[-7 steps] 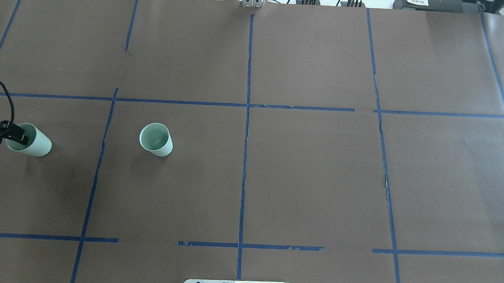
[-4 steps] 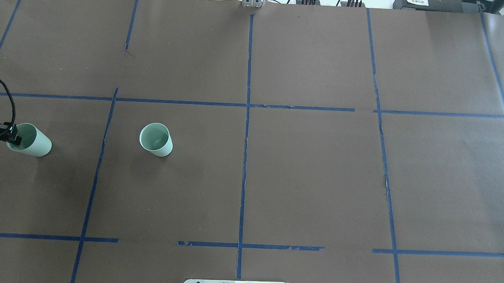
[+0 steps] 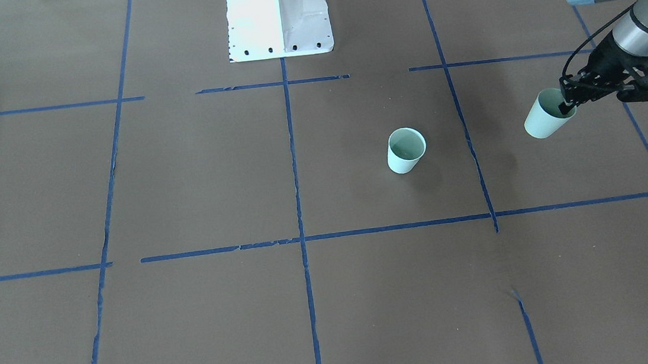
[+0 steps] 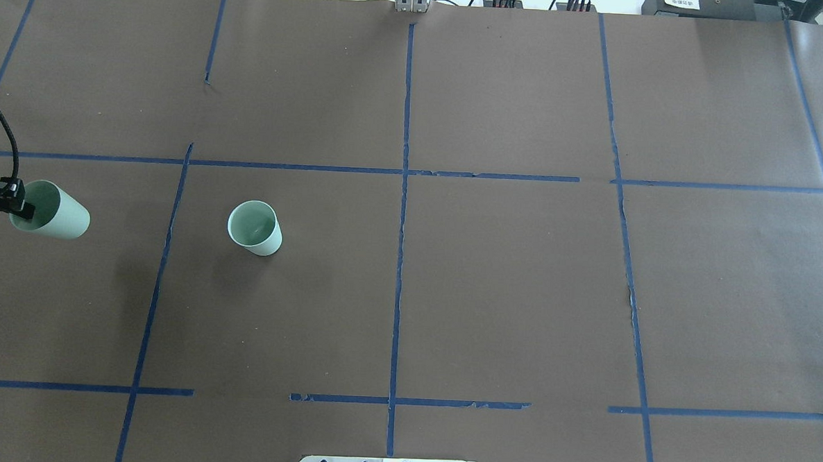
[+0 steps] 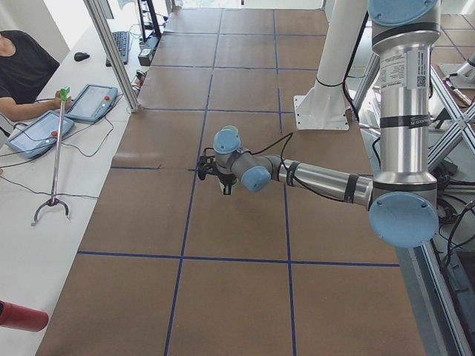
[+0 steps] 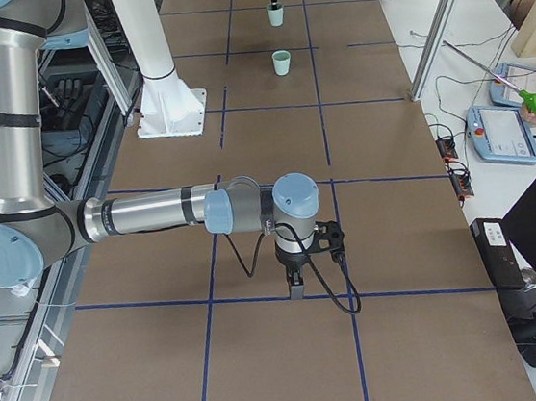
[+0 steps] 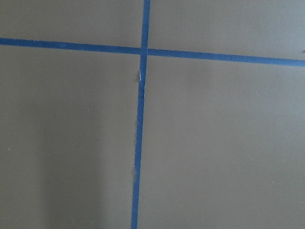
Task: Stack cups
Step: 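Lift the grasped cup with the left gripper and carry it toward the other cup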
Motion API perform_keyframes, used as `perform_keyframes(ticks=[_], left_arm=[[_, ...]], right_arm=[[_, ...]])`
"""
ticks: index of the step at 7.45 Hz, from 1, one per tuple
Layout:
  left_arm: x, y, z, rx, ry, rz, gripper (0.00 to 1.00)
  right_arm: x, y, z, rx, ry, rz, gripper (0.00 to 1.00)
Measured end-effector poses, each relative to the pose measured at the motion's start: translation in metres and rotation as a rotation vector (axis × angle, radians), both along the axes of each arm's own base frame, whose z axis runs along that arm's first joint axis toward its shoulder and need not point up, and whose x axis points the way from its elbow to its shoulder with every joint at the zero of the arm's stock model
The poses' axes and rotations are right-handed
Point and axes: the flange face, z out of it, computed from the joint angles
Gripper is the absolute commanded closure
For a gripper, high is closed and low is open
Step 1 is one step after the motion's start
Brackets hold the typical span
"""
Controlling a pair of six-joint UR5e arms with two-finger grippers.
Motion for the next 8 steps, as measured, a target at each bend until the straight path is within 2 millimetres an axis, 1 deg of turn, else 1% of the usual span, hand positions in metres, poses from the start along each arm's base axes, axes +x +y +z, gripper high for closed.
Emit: perform_keyframes(ticks=[1, 2, 4, 5, 6, 7, 8], left_arm=[[-0.008, 0.004, -0.028, -0.022, -0.013, -0.010, 1.00], [-0.012, 0.004, -0.056, -0.041, -0.024, -0.015, 1.00], [-0.006, -0.016, -0.117, -0.077, -0.044, -0.029, 1.00], [0.002, -0.022, -0.137, -0.101, -0.041, -0.042, 1.00], [0.017, -0.025, -0.156, -0.133, -0.027, -0.059, 1.00], [0.039, -0.025, -0.177, -0.162, -0.007, -0.065, 1.00], [0.069, -0.023, -0.197, -0.193, 0.011, -0.062, 1.00]], right_arm=[[0.000, 0.000, 0.000, 0.000, 0.000, 0.000, 0.00], [0.000, 0.000, 0.000, -0.001, 0.000, 0.000, 0.00], [0.000, 0.000, 0.000, -0.001, 0.000, 0.000, 0.00], [0.000, 0.000, 0.000, -0.001, 0.000, 0.000, 0.00], [0.000, 0.000, 0.000, -0.001, 0.000, 0.000, 0.00], [0.000, 0.000, 0.000, -0.001, 0.000, 0.000, 0.00], [0.000, 0.000, 0.000, -0.001, 0.000, 0.000, 0.00]])
